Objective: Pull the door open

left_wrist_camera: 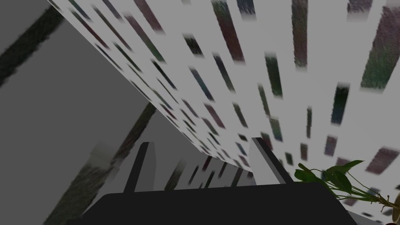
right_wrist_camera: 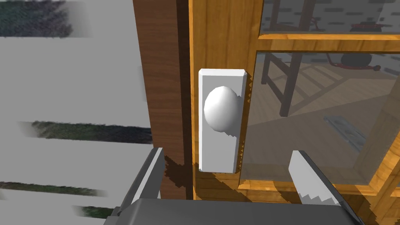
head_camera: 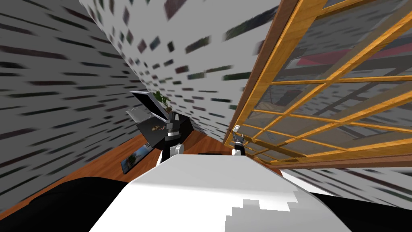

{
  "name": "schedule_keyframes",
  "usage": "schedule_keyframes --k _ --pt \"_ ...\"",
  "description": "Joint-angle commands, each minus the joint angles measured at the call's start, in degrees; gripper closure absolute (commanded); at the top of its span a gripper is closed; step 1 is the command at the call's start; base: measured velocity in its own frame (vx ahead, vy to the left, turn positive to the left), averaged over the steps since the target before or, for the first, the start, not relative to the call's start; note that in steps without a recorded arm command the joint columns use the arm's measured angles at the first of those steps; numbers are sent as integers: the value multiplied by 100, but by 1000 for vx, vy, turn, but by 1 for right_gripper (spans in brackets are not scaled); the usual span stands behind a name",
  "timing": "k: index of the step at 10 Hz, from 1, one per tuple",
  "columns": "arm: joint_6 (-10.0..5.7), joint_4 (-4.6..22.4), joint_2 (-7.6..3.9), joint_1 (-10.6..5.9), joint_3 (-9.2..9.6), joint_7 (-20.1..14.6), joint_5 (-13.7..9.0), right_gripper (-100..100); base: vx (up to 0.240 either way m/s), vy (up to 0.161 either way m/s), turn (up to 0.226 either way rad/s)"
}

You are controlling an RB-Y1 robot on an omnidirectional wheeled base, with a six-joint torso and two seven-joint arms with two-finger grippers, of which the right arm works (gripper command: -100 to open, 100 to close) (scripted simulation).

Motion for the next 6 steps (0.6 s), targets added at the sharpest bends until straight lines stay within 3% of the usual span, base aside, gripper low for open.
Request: schedule_keyframes --k 1,3,6 --pt "-81 152 -130 1 -4 -176 -10 -100 120 16 75" --pt "-117 198 -334 102 -23 -401 -34 -100 169 -12 91" --pt "-156 247 -553 209 -44 -642 -60 -100 179 -14 60"
